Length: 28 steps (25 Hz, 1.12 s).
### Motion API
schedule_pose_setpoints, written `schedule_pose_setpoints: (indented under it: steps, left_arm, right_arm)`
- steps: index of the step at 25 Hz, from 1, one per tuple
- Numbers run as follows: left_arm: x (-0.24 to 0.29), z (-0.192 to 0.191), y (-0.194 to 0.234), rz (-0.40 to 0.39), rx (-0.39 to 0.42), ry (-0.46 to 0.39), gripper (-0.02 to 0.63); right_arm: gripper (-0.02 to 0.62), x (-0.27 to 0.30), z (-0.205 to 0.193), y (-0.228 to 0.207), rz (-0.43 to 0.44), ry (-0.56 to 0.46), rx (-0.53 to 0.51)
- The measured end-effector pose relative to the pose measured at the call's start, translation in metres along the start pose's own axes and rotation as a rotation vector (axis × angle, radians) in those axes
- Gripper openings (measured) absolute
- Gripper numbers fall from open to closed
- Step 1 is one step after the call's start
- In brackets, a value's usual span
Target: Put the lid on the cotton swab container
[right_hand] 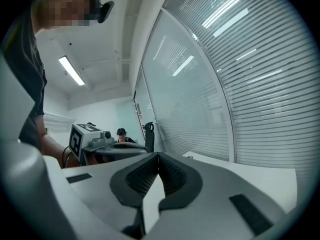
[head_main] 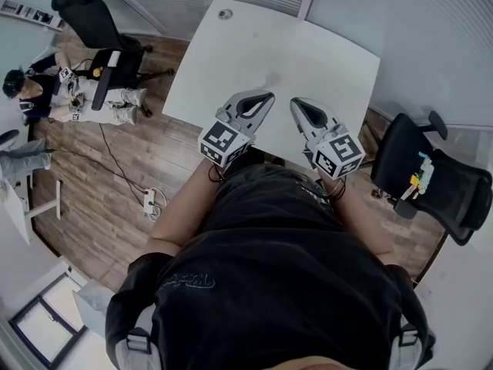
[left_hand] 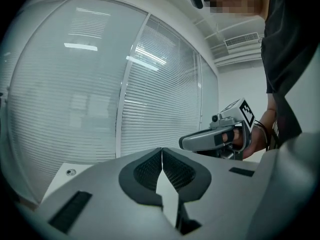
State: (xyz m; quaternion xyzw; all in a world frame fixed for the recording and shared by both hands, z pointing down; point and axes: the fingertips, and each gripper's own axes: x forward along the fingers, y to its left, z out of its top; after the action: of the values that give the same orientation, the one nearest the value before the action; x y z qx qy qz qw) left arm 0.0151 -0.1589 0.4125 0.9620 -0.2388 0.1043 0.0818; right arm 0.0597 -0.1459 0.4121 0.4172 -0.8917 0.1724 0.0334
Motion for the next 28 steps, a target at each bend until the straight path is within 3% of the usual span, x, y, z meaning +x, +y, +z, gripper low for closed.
schedule_pose_setpoints:
  steps: [6,14,28]
  left_arm:
    - [-0.003,-0.015,0.025,0.023,-0.021,0.016,0.017]
    - [0.004,-0.039,0.048,0.017,0.023,0.049,0.021]
    - [0.022,-0.093,0.085,-0.046,0.04,0.141,0.125]
  right_arm:
    - [0.023,0.018,-0.004,-0.006,0.006,0.022,0.013]
    - [0.023,0.037,-0.014,-0.021,-0.018,0.05,0.043]
    - [0.023,0.072,-0.023,-0.042,-0.083,0.069,0.09]
